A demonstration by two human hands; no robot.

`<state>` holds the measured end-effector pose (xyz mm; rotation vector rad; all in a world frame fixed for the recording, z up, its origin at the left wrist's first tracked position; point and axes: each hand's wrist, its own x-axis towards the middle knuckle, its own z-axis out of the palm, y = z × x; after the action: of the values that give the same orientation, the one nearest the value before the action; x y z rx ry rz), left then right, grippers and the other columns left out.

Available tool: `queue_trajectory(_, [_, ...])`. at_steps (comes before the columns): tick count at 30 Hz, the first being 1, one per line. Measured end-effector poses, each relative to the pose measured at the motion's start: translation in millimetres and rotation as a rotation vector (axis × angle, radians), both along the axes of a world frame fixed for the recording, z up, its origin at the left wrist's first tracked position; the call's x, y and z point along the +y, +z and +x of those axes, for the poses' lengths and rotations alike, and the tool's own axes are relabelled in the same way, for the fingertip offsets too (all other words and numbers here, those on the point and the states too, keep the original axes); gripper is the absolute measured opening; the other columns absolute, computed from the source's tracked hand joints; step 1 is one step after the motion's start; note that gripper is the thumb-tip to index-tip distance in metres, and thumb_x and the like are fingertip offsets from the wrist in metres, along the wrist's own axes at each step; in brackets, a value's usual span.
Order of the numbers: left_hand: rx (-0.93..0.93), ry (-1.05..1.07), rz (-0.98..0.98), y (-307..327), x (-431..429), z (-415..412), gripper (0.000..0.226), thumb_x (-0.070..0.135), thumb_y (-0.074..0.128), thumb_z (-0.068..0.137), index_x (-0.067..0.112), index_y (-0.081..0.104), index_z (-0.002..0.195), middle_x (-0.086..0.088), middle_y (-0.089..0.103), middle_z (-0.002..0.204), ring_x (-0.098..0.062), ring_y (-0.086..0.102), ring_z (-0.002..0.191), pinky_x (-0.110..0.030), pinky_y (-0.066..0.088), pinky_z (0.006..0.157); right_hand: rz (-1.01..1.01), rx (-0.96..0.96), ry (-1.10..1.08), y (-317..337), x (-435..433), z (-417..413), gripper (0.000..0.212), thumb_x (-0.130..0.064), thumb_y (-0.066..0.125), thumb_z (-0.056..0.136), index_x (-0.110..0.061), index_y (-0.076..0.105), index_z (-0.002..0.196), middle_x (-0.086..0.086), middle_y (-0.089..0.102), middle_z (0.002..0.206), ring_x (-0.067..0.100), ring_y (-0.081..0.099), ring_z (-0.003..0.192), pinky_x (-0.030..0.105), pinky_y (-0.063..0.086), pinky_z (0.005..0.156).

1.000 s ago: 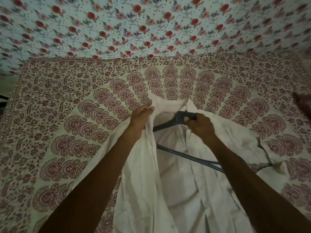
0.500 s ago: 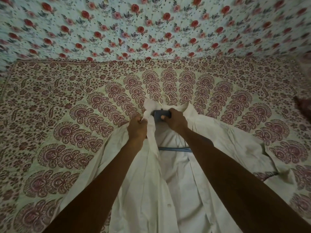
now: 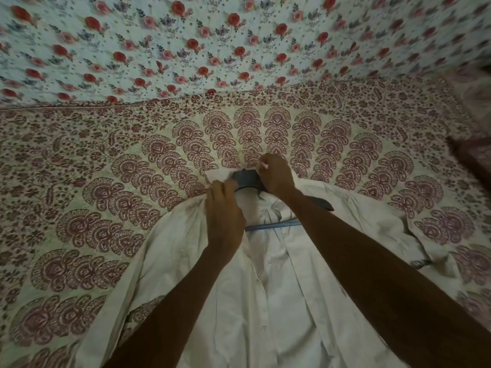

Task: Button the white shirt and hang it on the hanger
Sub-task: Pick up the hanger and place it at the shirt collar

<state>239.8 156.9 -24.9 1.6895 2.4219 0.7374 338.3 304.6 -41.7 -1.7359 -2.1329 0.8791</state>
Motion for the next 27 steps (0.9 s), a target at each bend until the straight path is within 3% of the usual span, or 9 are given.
queue_trajectory(3, [-0.021, -0.274, -0.100, -15.5, -0.3, 22.6, 0.039, -0.009, 0.064, 0.070, 0.012, 0.063, 0.103, -0.009, 0.058, 0.108, -0.027, 0.054, 0.097, -0.035, 0.050, 0.080, 0.238, 0.026, -0.156, 5.0, -27.2, 41.4, 0.016, -0.013, 0.052, 0.093, -0.008, 0.067, 0.092, 0.011, 0.068, 0.093, 0.026, 0.062, 0.087, 0.032, 0.046, 0.074])
queue_trajectory(5, [-0.027, -0.419, -0.194, -27.5, -2.3, 37.6, 0.033, 0.001, 0.068, 0.075, 0.016, 0.065, 0.104, -0.005, 0.061, 0.105, -0.026, 0.055, 0.099, -0.035, 0.050, 0.083, 0.266, -0.041, -0.205, -1.8, -54.5, 76.4, 0.019, -0.018, 0.048, 0.091, -0.012, 0.065, 0.086, 0.009, 0.067, 0.086, 0.025, 0.061, 0.082, 0.028, 0.042, 0.068])
queue_trajectory(7, [0.028, -0.517, -0.289, -39.7, -2.9, 49.5, 0.035, 0.017, 0.067, 0.082, 0.016, 0.061, 0.117, -0.004, 0.060, 0.109, -0.025, 0.053, 0.106, -0.035, 0.045, 0.090, 0.225, -0.159, -0.249, -11.4, -78.0, 108.2, 0.020, -0.015, 0.045, 0.086, -0.013, 0.065, 0.084, 0.012, 0.065, 0.084, 0.030, 0.061, 0.081, 0.031, 0.043, 0.067])
queue_trajectory(9, [0.141, -0.574, -0.352, -49.5, 2.3, 56.3, 0.042, 0.023, 0.062, 0.088, 0.013, 0.052, 0.127, -0.005, 0.057, 0.116, -0.024, 0.052, 0.108, -0.034, 0.041, 0.092, 0.170, -0.129, -0.366, -17.0, -93.1, 131.0, 0.021, -0.005, 0.053, 0.082, -0.011, 0.066, 0.097, 0.014, 0.065, 0.094, 0.032, 0.060, 0.090, 0.035, 0.045, 0.074])
queue_trajectory(12, [0.176, -0.528, -0.392, -52.1, 9.5, 54.2, 0.029, 0.012, 0.058, 0.089, 0.016, 0.054, 0.117, -0.004, 0.058, 0.113, -0.024, 0.055, 0.103, -0.035, 0.042, 0.087, 0.063, -0.054, -0.564, -17.4, -104.3, 142.4, 0.039, 0.010, 0.053, 0.078, -0.006, 0.061, 0.113, 0.018, 0.063, 0.108, 0.033, 0.058, 0.100, 0.034, 0.043, 0.079])
queue_trajectory(14, [0.165, -0.514, -0.423, -45.4, 14.6, 63.7, 0.025, 0.010, 0.060, 0.088, 0.018, 0.055, 0.111, -0.003, 0.058, 0.111, -0.023, 0.056, 0.104, -0.036, 0.044, 0.087, -0.017, -0.039, -0.607, -16.4, -106.5, 151.9, 0.035, 0.008, 0.052, 0.081, -0.005, 0.063, 0.111, 0.018, 0.067, 0.108, 0.035, 0.062, 0.103, 0.036, 0.046, 0.083])
queue_trajectory(19, [0.001, -0.329, -0.276, -22.7, 14.2, 58.2, 0.028, 0.009, 0.067, 0.082, 0.020, 0.057, 0.106, 0.002, 0.058, 0.109, -0.020, 0.056, 0.104, -0.041, 0.050, 0.081, -0.141, -0.105, -0.346, -26.5, -110.1, 131.1, 0.022, -0.027, 0.059, 0.090, -0.012, 0.069, 0.103, 0.009, 0.072, 0.104, 0.028, 0.067, 0.099, 0.029, 0.049, 0.082])
queue_trajectory(23, [-0.053, -0.309, -0.110, -5.7, 6.9, 43.1, 0.018, 0.008, 0.071, 0.082, 0.017, 0.061, 0.094, -0.001, 0.060, 0.095, -0.024, 0.061, 0.090, -0.044, 0.054, 0.063, 0.016, -0.297, -0.053, -40.3, -114.2, 104.2, 0.058, -0.066, 0.058, 0.077, -0.020, 0.057, 0.112, 0.002, 0.060, 0.105, 0.022, 0.058, 0.097, 0.036, 0.053, 0.077])
queue_trajectory(27, [-0.080, -0.305, -0.069, -1.6, 5.5, 34.5, 0.019, 0.008, 0.072, 0.082, 0.017, 0.062, 0.095, 0.000, 0.060, 0.095, -0.025, 0.060, 0.090, -0.045, 0.055, 0.064, 0.147, -0.391, 0.002, -39.1, -103.1, 74.7, 0.048, -0.056, 0.054, 0.086, -0.016, 0.057, 0.113, 0.006, 0.060, 0.107, 0.025, 0.055, 0.094, 0.038, 0.051, 0.077])
